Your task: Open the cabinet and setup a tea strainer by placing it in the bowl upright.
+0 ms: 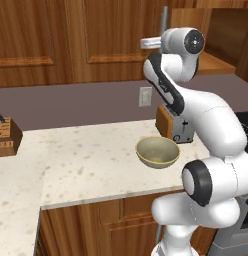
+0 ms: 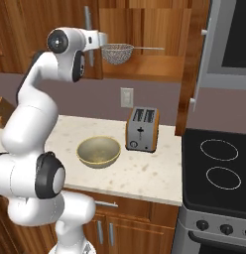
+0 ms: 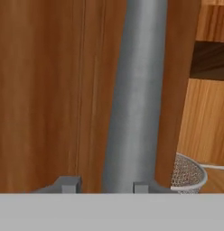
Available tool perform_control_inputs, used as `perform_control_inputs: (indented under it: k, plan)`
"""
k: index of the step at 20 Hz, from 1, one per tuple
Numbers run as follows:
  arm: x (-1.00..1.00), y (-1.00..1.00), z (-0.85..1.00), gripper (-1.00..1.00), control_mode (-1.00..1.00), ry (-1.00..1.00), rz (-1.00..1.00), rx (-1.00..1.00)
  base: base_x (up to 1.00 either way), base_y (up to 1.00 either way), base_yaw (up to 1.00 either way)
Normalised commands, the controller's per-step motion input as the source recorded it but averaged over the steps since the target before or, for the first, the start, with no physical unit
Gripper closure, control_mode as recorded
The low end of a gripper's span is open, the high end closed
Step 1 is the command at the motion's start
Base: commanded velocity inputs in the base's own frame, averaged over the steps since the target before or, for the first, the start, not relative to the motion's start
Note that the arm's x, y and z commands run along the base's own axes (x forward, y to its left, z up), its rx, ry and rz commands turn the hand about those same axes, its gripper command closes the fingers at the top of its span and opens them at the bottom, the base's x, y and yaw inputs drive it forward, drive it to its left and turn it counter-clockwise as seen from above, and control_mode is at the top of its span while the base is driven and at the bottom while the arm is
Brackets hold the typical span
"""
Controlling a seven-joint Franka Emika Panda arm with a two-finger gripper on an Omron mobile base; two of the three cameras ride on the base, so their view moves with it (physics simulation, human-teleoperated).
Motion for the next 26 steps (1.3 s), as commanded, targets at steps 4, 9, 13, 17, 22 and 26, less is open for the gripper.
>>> perform_control_inputs:
  k: [4, 9, 13, 17, 22, 26]
  plan:
    - [-0.29, 0.45, 0.0, 1.0, -1.0, 0.05, -0.19, -0.03, 0.0, 0.0, 0.0]
    - [-0.39, 0.57, 0.0, 1.0, -1.0, 0.08, -0.24, -0.04, 0.0, 0.0, 0.0]
    - [-0.56, 0.53, 0.0, 1.0, -1.0, 0.07, -0.25, -0.02, 0.0, 0.0, 0.0]
    - [-0.74, 0.5, 0.0, 1.0, -1.0, 0.04, -0.25, 0.0, 0.0, 0.0, 0.0]
    - [-0.9, 0.43, 0.0, 1.0, -1.0, 0.0, -0.23, 0.0, 0.0, 0.0, 0.0]
    - [-0.86, 0.22, 0.0, 1.0, -1.0, 0.0, -0.19, 0.0, 0.0, 0.0, 0.0]
